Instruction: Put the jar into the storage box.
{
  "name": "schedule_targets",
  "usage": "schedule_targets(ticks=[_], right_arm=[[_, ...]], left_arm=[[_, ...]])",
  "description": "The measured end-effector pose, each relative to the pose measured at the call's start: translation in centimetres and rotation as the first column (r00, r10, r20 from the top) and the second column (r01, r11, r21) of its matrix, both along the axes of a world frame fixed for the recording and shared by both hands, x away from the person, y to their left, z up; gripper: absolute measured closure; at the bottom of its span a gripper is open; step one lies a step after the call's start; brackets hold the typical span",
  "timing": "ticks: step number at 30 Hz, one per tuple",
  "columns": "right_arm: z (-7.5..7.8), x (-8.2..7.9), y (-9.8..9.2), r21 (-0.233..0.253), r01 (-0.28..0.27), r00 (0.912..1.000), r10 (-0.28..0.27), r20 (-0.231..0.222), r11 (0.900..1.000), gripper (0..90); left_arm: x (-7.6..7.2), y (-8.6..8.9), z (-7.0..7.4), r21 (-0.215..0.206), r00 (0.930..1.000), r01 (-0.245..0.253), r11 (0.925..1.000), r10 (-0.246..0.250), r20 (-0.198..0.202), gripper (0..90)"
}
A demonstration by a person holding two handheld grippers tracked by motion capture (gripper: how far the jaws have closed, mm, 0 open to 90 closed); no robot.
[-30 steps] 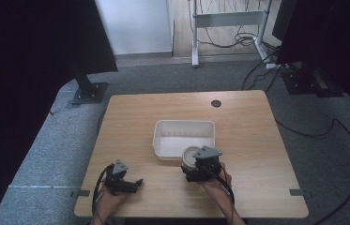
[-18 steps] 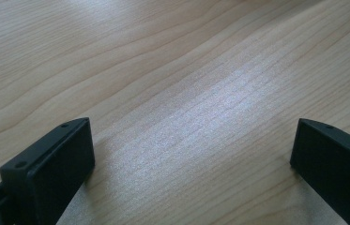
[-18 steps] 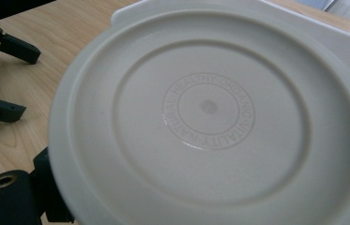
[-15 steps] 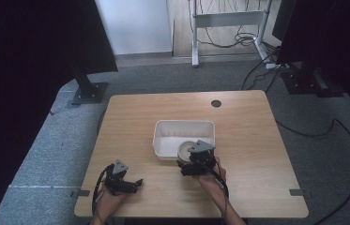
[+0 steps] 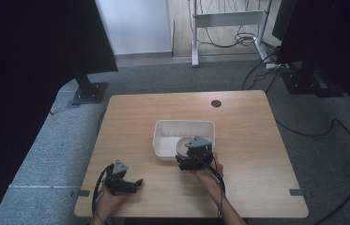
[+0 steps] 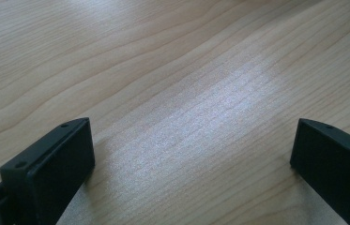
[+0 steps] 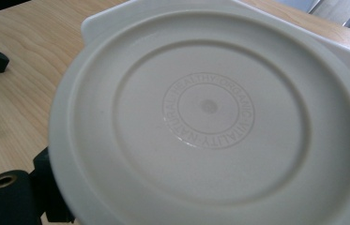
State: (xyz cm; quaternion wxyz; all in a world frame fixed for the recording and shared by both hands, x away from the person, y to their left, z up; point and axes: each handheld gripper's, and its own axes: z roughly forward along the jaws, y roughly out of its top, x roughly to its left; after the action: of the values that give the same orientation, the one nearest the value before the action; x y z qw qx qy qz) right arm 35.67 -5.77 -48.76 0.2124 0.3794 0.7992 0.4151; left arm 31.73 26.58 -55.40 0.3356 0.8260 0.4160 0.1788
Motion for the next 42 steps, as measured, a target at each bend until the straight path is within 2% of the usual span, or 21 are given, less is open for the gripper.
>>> schedule_targets(ticks=[22, 42], right_arm=[[0.1, 2.1, 0.9, -0.003, 0.025, 0.9997, -0.025, 0.006, 1.000, 9.4], [-1.5, 4.2, 1.1, -0.004, 0.079, 0.9969, -0.079, -0.003, 0.997, 9.3]], left_arm=[[0.0, 0.0, 0.0, 0.002, 1.0000, 0.002, 1.0000, -0.002, 0.000, 0.0], [0.0, 0.0, 0.0, 0.003, 1.0000, 0.002, 1.0000, -0.002, 0.000, 0.0]])
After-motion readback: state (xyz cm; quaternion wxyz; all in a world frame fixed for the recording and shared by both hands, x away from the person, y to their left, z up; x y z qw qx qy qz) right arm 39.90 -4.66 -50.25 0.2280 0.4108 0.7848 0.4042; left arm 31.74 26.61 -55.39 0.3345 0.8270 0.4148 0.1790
